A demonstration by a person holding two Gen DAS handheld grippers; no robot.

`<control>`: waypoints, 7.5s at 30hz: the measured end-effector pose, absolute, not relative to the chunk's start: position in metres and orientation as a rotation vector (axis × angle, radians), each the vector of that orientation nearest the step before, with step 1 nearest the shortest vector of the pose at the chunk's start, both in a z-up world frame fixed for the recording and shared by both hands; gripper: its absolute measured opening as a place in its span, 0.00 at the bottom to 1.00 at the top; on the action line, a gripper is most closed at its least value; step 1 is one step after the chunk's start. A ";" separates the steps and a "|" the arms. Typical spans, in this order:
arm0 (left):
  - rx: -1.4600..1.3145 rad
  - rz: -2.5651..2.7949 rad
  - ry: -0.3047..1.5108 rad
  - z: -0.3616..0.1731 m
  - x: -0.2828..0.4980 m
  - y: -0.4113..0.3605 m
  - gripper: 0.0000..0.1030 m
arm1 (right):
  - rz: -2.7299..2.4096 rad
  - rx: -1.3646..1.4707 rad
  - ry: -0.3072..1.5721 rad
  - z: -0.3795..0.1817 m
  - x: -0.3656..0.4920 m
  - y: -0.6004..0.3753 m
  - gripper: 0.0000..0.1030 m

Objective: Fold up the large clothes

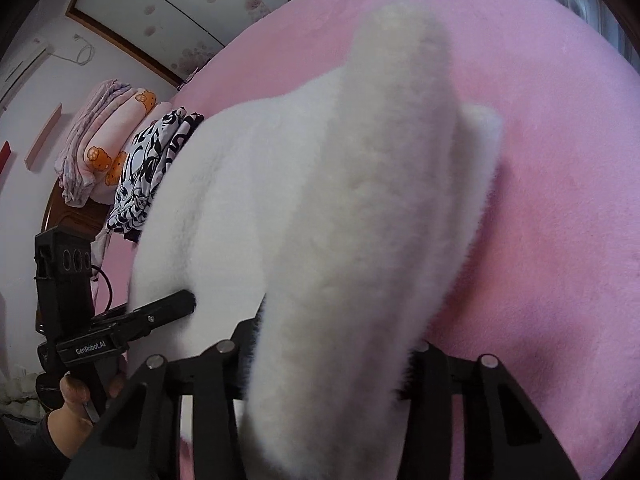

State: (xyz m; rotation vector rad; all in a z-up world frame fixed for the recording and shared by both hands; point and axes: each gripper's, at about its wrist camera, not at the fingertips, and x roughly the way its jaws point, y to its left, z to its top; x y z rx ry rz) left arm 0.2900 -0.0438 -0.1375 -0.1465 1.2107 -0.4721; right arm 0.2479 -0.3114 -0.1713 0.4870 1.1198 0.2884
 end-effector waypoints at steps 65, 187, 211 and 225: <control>-0.072 -0.111 0.884 0.014 0.527 0.427 0.76 | 0.389 0.176 0.925 -0.103 0.537 0.062 0.63; -0.018 0.044 0.941 0.039 -0.016 0.115 0.89 | 0.021 0.085 0.856 -0.055 -0.003 -0.106 0.68; -0.040 0.043 0.945 0.039 -0.013 0.117 0.89 | 0.015 0.087 0.848 -0.051 -0.002 -0.107 0.68; -0.042 0.034 0.950 0.035 -0.010 0.113 0.89 | 0.011 0.088 0.848 -0.049 -0.001 -0.108 0.68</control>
